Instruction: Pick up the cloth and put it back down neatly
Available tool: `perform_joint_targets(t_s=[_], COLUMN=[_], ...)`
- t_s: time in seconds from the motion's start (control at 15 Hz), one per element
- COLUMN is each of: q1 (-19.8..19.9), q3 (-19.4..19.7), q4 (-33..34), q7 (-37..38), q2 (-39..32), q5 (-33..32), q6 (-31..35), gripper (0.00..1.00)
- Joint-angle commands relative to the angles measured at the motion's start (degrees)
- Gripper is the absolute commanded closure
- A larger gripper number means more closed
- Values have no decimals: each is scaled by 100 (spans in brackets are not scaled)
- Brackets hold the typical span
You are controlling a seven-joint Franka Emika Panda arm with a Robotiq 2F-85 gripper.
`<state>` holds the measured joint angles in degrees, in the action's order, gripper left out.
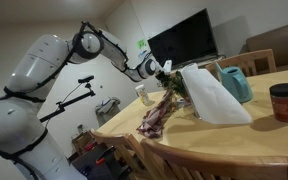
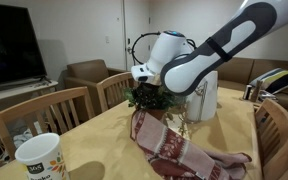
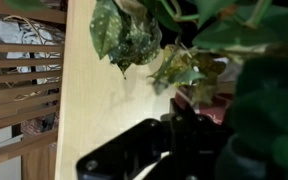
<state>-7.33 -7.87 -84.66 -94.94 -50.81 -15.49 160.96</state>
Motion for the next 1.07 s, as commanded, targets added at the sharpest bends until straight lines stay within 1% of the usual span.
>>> perform_joint_targets(t_s=[0.0,0.07,0.13,0.2,0.27,0.4,0.53,0.67,0.73,0.8,0.87,0.93,1.0], q1=[-18,-13,24,9,9,46,0,77,128,207,229,311,351], q3=[43,26,-42,-27,-40,-151,-187,-441,-622,-858,-986,-1214,-1321], q4=[352,379,372,357,345,314,290,260,225,143,119,29,19], q7=[187,201,191,212,227,189,221,66,-44,-177,-250,-385,-478], q2=[-266,-280,-277,-260,-245,-184,-135,-94,-65,9,62,175,264], q5=[-98,-85,-52,-70,-61,-9,-3,74,135,241,319,473,607], q6=[158,84,51,37,52,-77,-173,-393,-577,-900,-1223,-1615,-2035], gripper=[99,99,72,71,65,49,34,19,12,5,0,0,0])
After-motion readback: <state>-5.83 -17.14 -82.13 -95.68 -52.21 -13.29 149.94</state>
